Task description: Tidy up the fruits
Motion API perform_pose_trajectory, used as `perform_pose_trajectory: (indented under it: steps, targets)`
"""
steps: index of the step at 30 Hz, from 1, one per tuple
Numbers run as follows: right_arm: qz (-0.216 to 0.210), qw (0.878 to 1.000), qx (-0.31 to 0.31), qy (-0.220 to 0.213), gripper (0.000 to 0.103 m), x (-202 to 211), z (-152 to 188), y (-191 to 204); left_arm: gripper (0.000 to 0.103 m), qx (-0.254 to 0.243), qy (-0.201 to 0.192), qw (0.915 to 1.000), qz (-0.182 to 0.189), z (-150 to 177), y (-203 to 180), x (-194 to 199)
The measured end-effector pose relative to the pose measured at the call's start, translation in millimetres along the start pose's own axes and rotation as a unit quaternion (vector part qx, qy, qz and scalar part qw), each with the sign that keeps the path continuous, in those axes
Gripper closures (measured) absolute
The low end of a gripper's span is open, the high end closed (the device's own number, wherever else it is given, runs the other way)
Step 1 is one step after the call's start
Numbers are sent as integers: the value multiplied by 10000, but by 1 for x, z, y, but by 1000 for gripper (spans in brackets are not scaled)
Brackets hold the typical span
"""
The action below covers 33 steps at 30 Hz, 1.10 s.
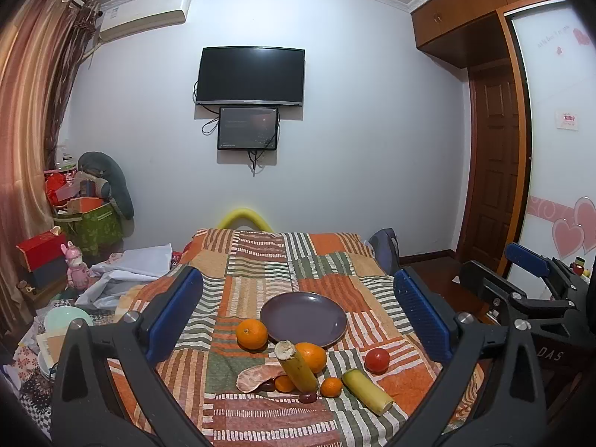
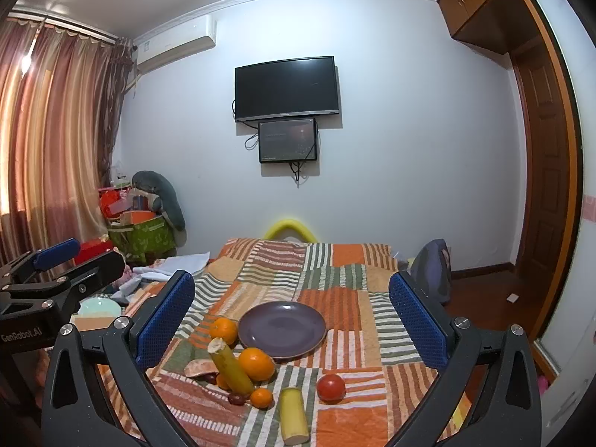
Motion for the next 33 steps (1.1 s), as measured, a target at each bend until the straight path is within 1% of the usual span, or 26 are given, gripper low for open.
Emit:
perform_pose_trajectory:
  steps: [33]
  targets:
    - [6, 10000, -9, -4, 0, 0, 2, -1, 0, -25, 21, 10000, 80, -3, -3, 0]
Point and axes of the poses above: each gripper's, at about its wrist camera, not at the fingertips, and x roughly against the way its jaws point, y to its left, z to its underside, the point moved 1 cm from there along -x, roughly the way its jaws point, and after that the axes turned 9 degrees about -x, right-handed, at the moved point
